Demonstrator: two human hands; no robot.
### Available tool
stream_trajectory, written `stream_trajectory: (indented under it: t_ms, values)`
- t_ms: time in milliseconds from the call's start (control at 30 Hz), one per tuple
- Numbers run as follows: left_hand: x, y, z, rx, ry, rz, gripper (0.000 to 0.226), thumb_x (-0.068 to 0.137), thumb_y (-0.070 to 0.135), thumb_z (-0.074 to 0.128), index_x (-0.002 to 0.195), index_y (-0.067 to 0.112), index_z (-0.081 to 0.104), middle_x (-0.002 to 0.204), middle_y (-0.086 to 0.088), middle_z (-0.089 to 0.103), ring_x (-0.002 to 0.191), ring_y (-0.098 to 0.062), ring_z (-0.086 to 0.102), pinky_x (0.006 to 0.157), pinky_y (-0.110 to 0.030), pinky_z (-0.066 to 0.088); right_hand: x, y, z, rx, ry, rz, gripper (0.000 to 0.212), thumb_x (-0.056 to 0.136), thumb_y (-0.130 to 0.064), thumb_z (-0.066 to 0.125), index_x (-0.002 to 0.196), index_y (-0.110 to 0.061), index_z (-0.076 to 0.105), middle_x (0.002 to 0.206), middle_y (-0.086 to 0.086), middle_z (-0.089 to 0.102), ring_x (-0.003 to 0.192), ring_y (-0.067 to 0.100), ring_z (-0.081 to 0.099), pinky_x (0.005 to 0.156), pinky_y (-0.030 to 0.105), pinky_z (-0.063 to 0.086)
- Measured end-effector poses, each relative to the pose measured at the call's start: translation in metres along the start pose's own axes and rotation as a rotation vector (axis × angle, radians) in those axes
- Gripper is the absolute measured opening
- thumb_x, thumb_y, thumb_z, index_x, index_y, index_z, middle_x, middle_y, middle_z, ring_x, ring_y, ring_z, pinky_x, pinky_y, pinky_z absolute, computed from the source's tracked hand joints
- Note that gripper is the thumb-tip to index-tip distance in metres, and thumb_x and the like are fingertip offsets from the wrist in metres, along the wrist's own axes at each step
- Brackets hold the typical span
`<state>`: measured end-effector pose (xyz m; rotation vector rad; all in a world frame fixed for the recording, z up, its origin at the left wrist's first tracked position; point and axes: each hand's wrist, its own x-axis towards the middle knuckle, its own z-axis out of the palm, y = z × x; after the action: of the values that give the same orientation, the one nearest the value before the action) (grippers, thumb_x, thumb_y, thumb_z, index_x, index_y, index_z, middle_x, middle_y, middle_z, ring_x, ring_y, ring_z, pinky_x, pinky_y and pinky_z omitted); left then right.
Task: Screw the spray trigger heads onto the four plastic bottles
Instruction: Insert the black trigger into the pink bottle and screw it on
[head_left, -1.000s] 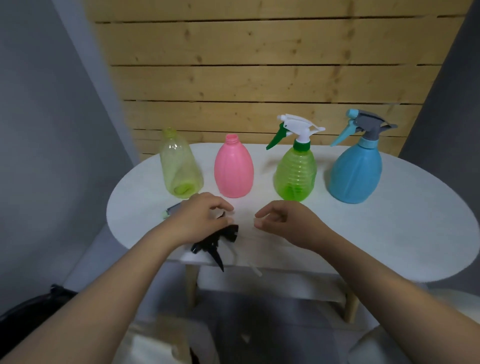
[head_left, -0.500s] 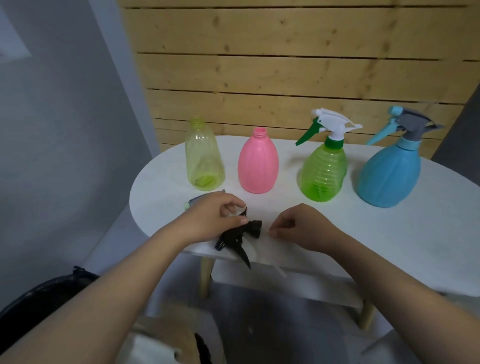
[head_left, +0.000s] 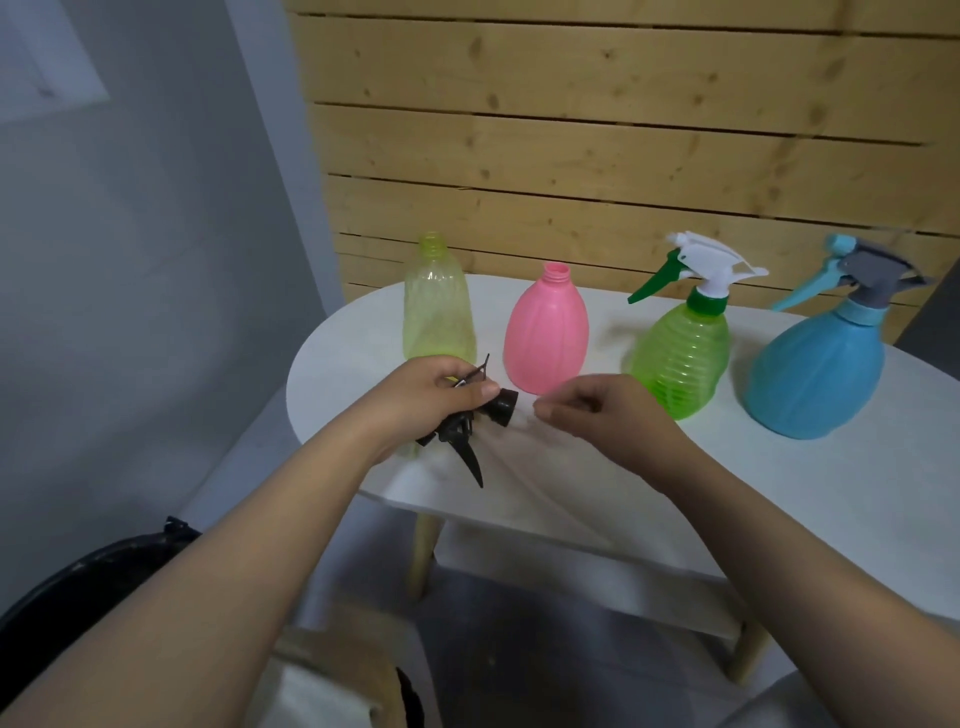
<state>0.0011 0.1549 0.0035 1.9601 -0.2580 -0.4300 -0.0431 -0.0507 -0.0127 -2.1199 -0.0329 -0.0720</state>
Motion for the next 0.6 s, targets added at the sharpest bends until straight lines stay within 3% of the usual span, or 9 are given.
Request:
stream_trajectory:
  t_ms: [100,200,367,467,600]
  values:
    - [0.002,-0.001,-0.012,-0.018,0.083,-0.007,0.025,0.086,0.036,0.062,0.101,0.017,0.066,0.085,-0.007,0.067,0.076,-0.02,0.06,0.076,-0.032,0.044,0.019,-0.001,0.004,-0.028,0.195,0.058,0.029,0.08,-0.021,0.07,0.108,-0.013,0.065,0.082,-0.006,0.06,0.074,0.009,0.056,0.071,0.025,0.047]
    - [0.003,-0.004,-0.018,-0.024,0.086,-0.021,0.026,0.088,0.031,0.059,0.104,0.011,0.064,0.08,-0.005,0.066,0.069,-0.016,0.06,0.071,-0.026,0.046,0.034,0.003,0.006,-0.035,0.333,0.107,0.059,0.077,-0.024,0.073,0.127,-0.007,0.048,0.105,0.006,0.056,0.09,0.02,0.056,0.069,0.029,0.045]
    - [0.007,-0.008,-0.022,-0.016,0.072,-0.032,0.02,0.089,0.03,0.058,0.097,0.012,0.064,0.073,-0.001,0.066,0.056,-0.006,0.059,0.052,-0.014,0.043,0.059,0.009,0.011,0.0,0.326,0.169,0.098,0.068,-0.034,0.08,0.144,-0.008,0.023,0.14,0.016,0.039,0.124,0.031,0.045,0.098,0.046,0.043]
    - [0.009,-0.009,-0.023,-0.003,0.071,-0.04,0.022,0.089,0.032,0.059,0.095,0.012,0.065,0.07,0.001,0.065,0.059,-0.007,0.058,0.049,-0.011,0.04,0.07,0.006,0.017,0.101,0.281,0.158,0.101,0.066,-0.031,0.082,0.145,-0.013,0.021,0.141,0.011,0.039,0.118,0.027,0.046,0.089,0.04,0.045]
    - [0.009,-0.01,-0.022,-0.016,0.046,-0.053,0.024,0.086,0.035,0.062,0.088,0.012,0.067,0.057,0.009,0.063,0.048,-0.001,0.057,0.043,-0.008,0.037,0.078,0.005,0.022,0.123,0.288,0.12,0.092,0.065,-0.029,0.082,0.138,-0.015,0.027,0.122,0.0,0.043,0.099,0.019,0.045,0.069,0.026,0.04]
